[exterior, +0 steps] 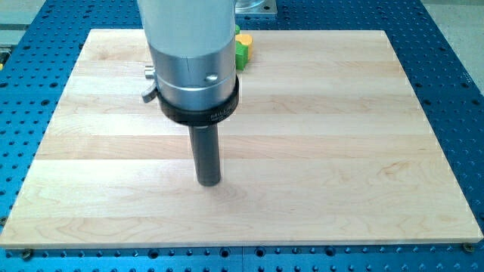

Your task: Move your arm to the right of the green circle

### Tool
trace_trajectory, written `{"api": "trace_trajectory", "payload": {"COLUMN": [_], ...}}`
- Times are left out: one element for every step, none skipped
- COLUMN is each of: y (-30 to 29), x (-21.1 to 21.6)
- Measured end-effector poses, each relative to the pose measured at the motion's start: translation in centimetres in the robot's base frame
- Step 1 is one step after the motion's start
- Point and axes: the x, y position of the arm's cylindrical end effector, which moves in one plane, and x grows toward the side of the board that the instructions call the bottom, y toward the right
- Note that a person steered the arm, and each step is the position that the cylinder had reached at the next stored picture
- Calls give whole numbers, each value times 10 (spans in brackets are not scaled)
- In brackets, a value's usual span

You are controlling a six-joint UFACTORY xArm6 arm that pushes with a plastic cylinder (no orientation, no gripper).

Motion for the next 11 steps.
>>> {"api": "trace_trajectory", "payload": {"y": [28, 54, 70, 70, 70, 95, 140, 139, 105, 69, 11], "x": [-33, -63, -78, -78, -77, -123, -221, -301, -334, -333, -324]}}
